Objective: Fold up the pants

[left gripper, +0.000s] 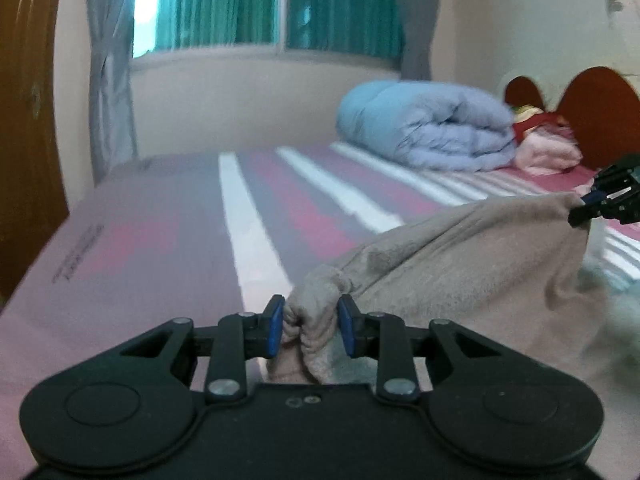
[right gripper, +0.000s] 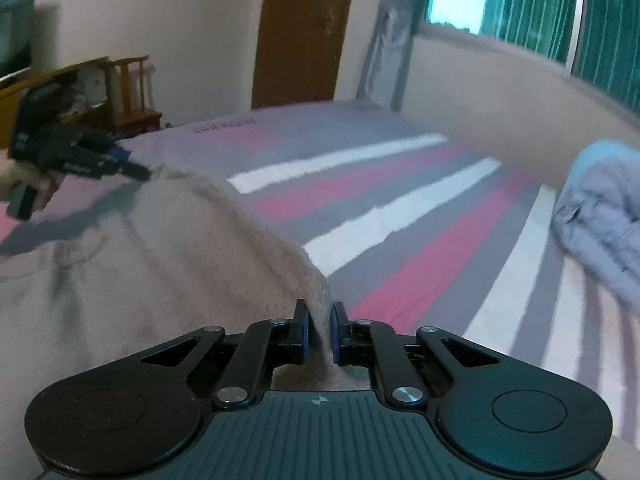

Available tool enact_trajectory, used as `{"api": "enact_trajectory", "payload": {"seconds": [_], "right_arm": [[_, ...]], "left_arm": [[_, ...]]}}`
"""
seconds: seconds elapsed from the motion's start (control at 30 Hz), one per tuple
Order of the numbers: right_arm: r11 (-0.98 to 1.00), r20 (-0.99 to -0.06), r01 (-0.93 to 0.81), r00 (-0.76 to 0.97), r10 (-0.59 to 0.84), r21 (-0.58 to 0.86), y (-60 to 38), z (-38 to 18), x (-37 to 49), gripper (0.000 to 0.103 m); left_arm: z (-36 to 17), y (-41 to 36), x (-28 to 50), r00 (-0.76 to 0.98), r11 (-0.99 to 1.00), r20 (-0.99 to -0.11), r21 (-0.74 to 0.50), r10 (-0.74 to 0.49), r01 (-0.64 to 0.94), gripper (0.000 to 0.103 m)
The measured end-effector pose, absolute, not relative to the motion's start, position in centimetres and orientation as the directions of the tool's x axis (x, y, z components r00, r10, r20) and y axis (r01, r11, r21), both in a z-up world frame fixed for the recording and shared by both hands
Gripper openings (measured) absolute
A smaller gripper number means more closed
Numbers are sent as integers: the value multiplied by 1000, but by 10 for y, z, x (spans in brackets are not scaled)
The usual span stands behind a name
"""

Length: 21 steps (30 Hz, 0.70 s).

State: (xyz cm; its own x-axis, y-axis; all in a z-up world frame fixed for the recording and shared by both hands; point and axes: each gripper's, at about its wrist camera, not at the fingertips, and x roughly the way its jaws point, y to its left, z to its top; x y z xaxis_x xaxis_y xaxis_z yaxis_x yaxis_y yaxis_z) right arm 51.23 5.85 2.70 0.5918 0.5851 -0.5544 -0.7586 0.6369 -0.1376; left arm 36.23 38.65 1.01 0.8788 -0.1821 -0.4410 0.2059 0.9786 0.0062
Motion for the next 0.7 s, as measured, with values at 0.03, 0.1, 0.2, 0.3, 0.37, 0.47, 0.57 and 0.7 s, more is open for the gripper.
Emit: {"api": "enact_trajectory", "payload": {"seconds": [0.03,0.1,0.2,0.3,0.37,0.47,0.57,0.7], "right_arm": [[632,-543,-757,606,582,-166,56,32,494,10],[625,-521,-751,628,578,-212,51,39,459,10],[621,-495,-740,653,573,-257,44,38,409,10],[632,-487,-732,662,570,-254,38,24,366,10],[641,-504,-733,652,567,-229,34,9,339,10],[659,-527,-725,647,550,-202,31,-25,302,11],[702,-561,-691,654,508,-170,32,-57,277,19],[789,-491,-612,705,511,-58,10,-60,246,54]], "left_arm": [[16,383,349,886,976,-423,19,-188,216,19],[24,376,323,898,972,-390,25,-206,234,19],[25,364,287,901,968,-383,60,-204,245,19],[12,351,249,895,964,-404,95,-189,247,19],[-1,344,228,884,966,-431,89,-182,242,19],[-29,335,202,851,980,-508,58,-137,192,25],[-45,329,182,836,998,-549,32,-31,58,29],[-32,329,160,851,982,-522,-122,58,-142,43]]}}
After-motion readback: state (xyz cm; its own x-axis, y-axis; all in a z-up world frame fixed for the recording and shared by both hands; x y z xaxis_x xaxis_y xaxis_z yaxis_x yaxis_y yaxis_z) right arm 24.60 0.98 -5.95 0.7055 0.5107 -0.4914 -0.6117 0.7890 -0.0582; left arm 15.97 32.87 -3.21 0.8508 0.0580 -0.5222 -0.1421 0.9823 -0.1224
